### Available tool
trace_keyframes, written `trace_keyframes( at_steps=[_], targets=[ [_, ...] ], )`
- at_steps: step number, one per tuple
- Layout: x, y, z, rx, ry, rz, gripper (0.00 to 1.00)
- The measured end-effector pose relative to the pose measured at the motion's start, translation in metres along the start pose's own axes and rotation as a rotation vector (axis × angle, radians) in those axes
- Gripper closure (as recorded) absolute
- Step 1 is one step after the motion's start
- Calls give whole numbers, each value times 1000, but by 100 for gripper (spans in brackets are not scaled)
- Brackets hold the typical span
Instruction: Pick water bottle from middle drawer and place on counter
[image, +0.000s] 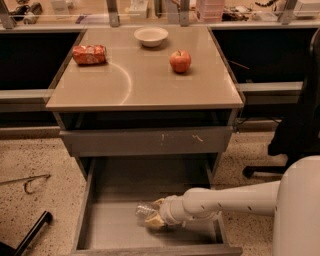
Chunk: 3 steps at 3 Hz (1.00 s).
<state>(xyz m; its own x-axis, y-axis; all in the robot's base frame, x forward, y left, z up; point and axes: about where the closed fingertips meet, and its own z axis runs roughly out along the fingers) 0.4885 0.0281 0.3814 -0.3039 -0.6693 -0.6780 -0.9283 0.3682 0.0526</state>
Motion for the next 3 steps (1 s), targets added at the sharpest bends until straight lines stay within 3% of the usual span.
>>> trace_keyframes(
  at_steps=[1,2,3],
  targets=[
    [-49,14,-46,36,-51,-55,100],
    [-128,34,-104,107,-151,-183,100],
    [-128,34,-105,106,-152,-183,100]
  ],
)
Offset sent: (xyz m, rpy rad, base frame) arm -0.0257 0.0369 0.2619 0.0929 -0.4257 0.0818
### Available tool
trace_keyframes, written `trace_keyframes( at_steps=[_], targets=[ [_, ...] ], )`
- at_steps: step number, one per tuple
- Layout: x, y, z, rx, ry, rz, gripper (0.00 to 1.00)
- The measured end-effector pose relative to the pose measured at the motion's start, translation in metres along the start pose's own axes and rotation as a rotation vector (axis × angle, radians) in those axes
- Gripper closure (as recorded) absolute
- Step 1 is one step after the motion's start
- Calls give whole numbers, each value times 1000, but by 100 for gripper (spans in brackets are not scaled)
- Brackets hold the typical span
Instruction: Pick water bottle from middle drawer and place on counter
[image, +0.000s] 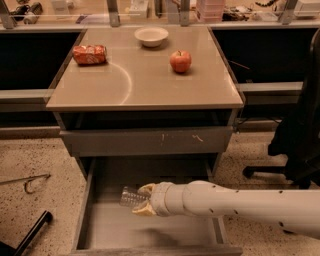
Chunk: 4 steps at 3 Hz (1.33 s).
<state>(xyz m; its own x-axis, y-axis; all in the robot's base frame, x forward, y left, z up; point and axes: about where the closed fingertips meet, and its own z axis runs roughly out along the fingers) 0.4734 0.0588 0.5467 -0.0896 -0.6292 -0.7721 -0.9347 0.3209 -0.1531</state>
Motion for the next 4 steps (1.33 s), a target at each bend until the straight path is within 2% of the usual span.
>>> trace_keyframes(
  at_steps=[1,2,3,4],
  targets=[
    [-56,-13,-22,9,-48,-65,100],
    [-144,-34,-45,46,-104,-185,100],
    [-160,-42,-53,69,-111,-208,100],
    [-161,-42,-53,69,-111,-209,100]
  ],
)
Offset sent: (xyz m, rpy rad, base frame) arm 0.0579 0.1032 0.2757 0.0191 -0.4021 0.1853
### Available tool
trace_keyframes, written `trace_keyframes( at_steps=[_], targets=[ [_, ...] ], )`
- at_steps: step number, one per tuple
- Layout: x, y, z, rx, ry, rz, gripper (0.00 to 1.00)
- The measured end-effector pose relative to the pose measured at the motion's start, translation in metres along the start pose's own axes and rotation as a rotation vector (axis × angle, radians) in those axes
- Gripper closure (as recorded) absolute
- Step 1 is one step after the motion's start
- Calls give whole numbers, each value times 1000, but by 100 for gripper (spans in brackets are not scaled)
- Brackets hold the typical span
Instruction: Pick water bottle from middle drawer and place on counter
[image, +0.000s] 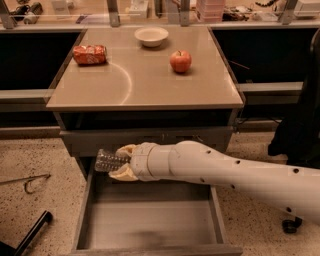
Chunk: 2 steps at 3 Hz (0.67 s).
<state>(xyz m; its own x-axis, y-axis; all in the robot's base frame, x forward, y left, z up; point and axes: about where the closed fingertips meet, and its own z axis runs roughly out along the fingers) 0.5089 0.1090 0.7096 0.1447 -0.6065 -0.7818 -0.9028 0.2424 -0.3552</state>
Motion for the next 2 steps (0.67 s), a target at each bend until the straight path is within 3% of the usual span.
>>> trace_keyframes(
  at_steps=[1,2],
  targets=[
    [-35,-31,-11,56,-35,-63,100],
    [-99,-83,-29,144,-50,-178,100]
  ],
)
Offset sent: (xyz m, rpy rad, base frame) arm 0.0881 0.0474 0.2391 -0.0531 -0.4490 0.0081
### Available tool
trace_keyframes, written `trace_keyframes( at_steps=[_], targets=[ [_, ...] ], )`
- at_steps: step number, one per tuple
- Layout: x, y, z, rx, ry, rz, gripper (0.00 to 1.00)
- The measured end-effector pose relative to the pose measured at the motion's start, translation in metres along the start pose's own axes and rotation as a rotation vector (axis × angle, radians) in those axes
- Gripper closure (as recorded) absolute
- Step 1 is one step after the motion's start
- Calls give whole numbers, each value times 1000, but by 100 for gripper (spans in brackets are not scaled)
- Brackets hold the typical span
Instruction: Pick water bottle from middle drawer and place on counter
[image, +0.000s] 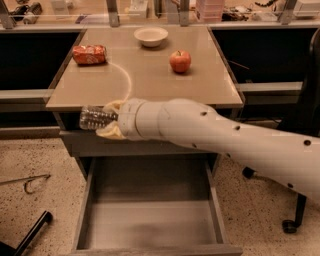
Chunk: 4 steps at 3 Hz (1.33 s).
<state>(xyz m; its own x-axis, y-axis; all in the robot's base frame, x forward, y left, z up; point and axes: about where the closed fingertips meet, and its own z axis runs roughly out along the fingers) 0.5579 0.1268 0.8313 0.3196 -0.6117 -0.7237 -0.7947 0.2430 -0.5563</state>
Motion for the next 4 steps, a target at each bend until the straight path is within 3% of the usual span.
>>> trace_keyframes(
  at_steps=[1,2,3,4],
  targets=[
    [-39,-65,11,58,36,-103,100],
    [-39,-65,11,58,36,-103,100],
    [-19,-92,14,60,84,-115,100],
    [37,-140,38,46,176,-62,100]
  ],
)
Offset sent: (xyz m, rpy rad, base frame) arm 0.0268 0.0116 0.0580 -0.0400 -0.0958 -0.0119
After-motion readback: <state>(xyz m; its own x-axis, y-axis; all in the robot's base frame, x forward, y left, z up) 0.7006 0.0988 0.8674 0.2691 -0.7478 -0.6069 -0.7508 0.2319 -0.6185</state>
